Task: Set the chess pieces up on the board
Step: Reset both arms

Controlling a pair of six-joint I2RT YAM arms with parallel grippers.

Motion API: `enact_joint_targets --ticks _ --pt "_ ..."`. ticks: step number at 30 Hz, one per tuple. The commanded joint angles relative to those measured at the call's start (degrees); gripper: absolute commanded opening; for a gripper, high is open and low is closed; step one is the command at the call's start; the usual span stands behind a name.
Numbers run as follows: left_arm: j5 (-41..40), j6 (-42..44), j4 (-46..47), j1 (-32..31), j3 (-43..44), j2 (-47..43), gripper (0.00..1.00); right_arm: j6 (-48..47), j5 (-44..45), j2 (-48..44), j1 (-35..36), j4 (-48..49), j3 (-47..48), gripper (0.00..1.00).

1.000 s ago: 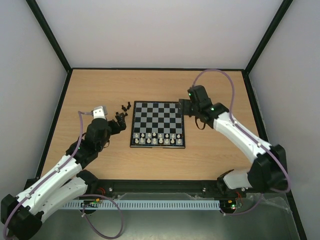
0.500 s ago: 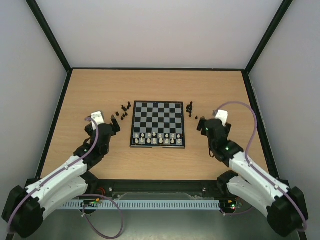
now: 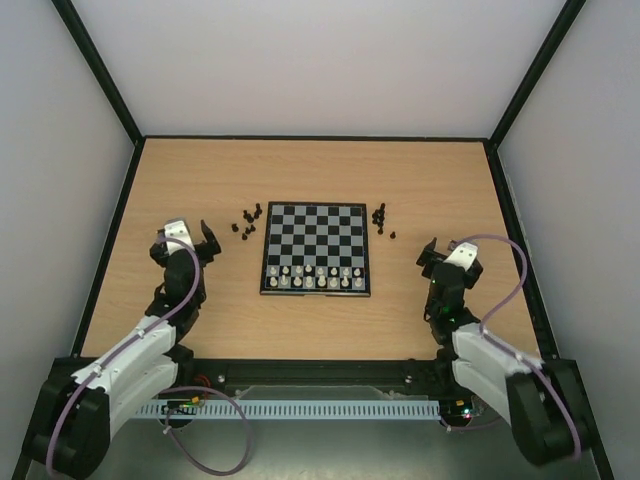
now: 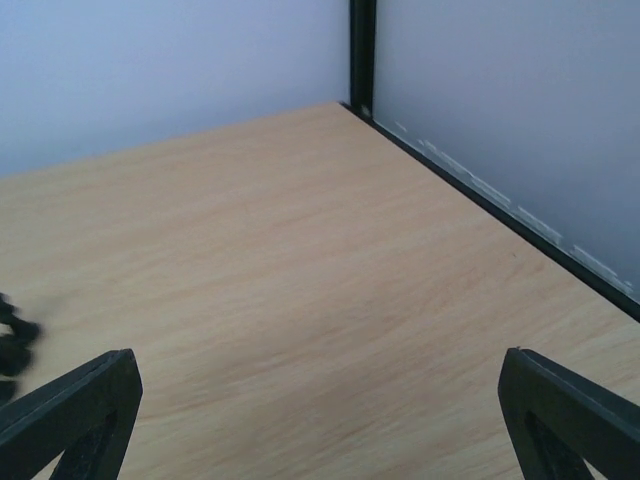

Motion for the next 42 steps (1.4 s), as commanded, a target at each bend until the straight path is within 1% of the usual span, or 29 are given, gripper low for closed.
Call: enact_joint_targets --ticks 1,3,4,5,7,9,10,11,12,13,18,20,23,27,30,32,34,39,42 --pt "2.5 3.9 10.4 2.8 -0.5 4.1 0.99 2.3 2.8 16.3 -3.9 20.7 0.2 0.99" --pt "2.4 4.0 12.1 4.3 -0.7 6.3 1.0 3.1 1.7 21.7 -6.1 24.7 0.6 0.99" --pt "2.4 3.9 13.7 5.3 -1.2 7.4 0.99 3.0 0.8 22.9 -6.5 24.1 1.7 0.99" --pt "3.2 3.4 15.3 6.5 -1.9 8.3 0.99 2.4 0.0 24.4 -7.1 25.8 2.1 0.99" --pt "7.2 2.1 19.3 9.7 -3.7 10.3 1.0 1.9 -1.1 27.6 -8.4 29.4 2.8 0.99" --pt "10.5 1.5 24.2 12.1 -5.0 14.1 1.0 3.4 -2.5 31.2 -10.8 31.7 3.6 0.99" --pt "11.9 1.2 25.5 13.1 -4.7 16.0 0.99 4.0 -3.5 33.0 -11.8 33.9 3.2 0.99" --pt "13.3 1.5 24.9 13.7 -3.5 17.5 1.0 4.1 -4.2 34.0 -12.3 33.6 3.9 0.99" --pt "13.7 1.6 26.1 14.0 -3.0 19.0 1.0 4.8 -4.8 33.5 -12.5 30.0 5.2 0.99" --pt "14.1 1.1 26.6 14.7 -2.4 20.3 1.0 4.3 -4.9 34.0 -12.5 31.1 5.2 0.99" --pt "22.5 -1.7 30.1 20.0 0.0 26.0 1.0 1.9 -9.4 34.3 -12.5 33.2 4.4 0.99" --pt "25.0 -1.3 29.0 21.1 1.9 28.3 1.0 0.6 -11.8 34.5 -12.5 35.6 3.3 0.99" --pt "26.7 0.7 28.7 21.5 3.3 29.7 1.0 0.5 -12.2 34.9 -12.5 34.8 3.9 0.99" --pt "28.0 2.1 29.3 21.5 3.7 30.2 1.0 -1.2 -15.3 35.8 -12.5 35.2 4.1 0.99" --pt "29.5 2.6 30.3 21.6 2.8 29.6 1.0 -2.3 -17.6 38.4 -12.4 41.7 2.0 0.99" --pt "30.4 2.4 30.1 21.5 2.6 29.4 1.0 -2.5 -17.4 40.3 -12.4 39.1 4.5 0.98" --pt "32.0 2.0 31.7 21.5 0.7 27.8 1.0 -3.8 -20.1 41.1 -12.3 32.8 8.2 0.98" --pt "32.7 3.7 31.6 21.5 1.7 28.8 1.0 -3.6 -20.3 41.4 -12.3 31.9 8.9 0.99" --pt "32.8 4.1 33.2 21.4 0.5 28.0 0.99 -3.7 -20.4 41.4 -12.4 31.9 9.0 0.99"
